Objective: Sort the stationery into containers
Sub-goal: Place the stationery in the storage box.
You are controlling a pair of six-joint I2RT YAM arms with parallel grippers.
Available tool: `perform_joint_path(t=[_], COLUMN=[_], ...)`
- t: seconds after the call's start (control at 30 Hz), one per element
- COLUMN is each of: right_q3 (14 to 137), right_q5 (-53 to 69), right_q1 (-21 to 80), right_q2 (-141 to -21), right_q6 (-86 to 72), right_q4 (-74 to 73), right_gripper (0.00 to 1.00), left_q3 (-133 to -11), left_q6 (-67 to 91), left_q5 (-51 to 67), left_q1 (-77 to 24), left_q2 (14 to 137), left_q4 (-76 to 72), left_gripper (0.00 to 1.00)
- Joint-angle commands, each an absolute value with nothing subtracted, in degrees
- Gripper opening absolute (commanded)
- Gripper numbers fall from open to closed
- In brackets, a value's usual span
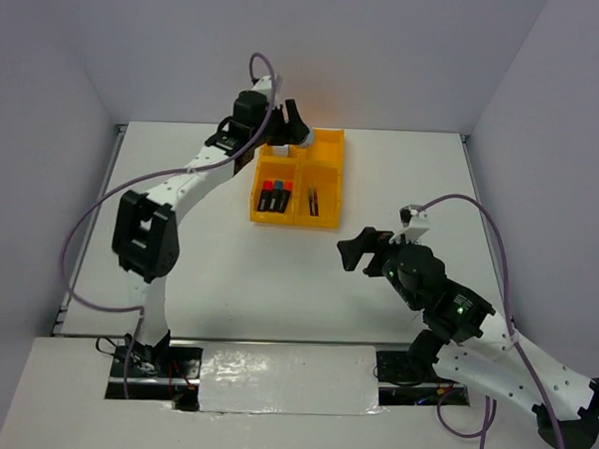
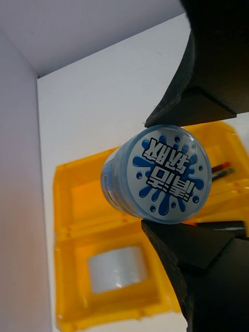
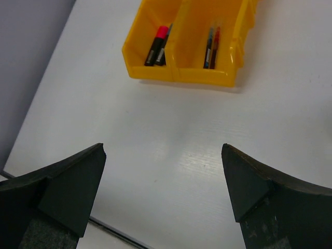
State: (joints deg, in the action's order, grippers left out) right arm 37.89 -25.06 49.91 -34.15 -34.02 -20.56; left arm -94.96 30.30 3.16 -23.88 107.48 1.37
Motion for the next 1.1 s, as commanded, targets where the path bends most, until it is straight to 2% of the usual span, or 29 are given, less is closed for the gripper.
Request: perform_joint_path(t=[0.0, 0.1, 0.2, 0.4, 0.57, 0.73, 1.07], right_q3=[38.14, 38.32, 38.14, 35.95, 34.37, 34.54, 34.45], right_q5=[-25.4, -25.14, -23.47, -20.04, -20.47, -21.0, -20.3], right_q1=[49.4, 49.13, 48.96, 48.96, 48.96, 48.96, 48.87], right_q2=[-35.51, -35.33, -34.37, -31.12, -28.57, -28.48, -30.33], right_q6=[-33.14, -32.78, -32.78, -33.66, -34.01, -33.23, -33.05], right_q4=[-22.41, -22.94, -22.85, -22.76, -23.82, -23.56, -22.24], right_gripper=[1.0, 1.0, 1.0, 1.0, 1.0, 1.0, 1.0], left_q3=[-106.84, -118.08, -124.25, -127.34, -132.97, -132.63, -130.78], left_q6=[26.55, 23.66, 19.53, 14.42, 12.92, 11.95, 10.02], left_q5=[9.83, 8.88, 5.03, -1.83, -2.9, -2.55, -8.17], left_q1=[-24.52, -25.66, -27.42, -29.88, -29.97, -30.23, -30.85], left_q2=[116.95, 127.75, 133.48, 138.42, 143.08, 143.96, 143.53], left_q4=[-5.89, -6.15, -5.01, -7.12, -5.28, -5.27, -4.83], left_gripper=[0.0, 0.0, 0.0, 0.0, 0.0, 0.1, 0.15])
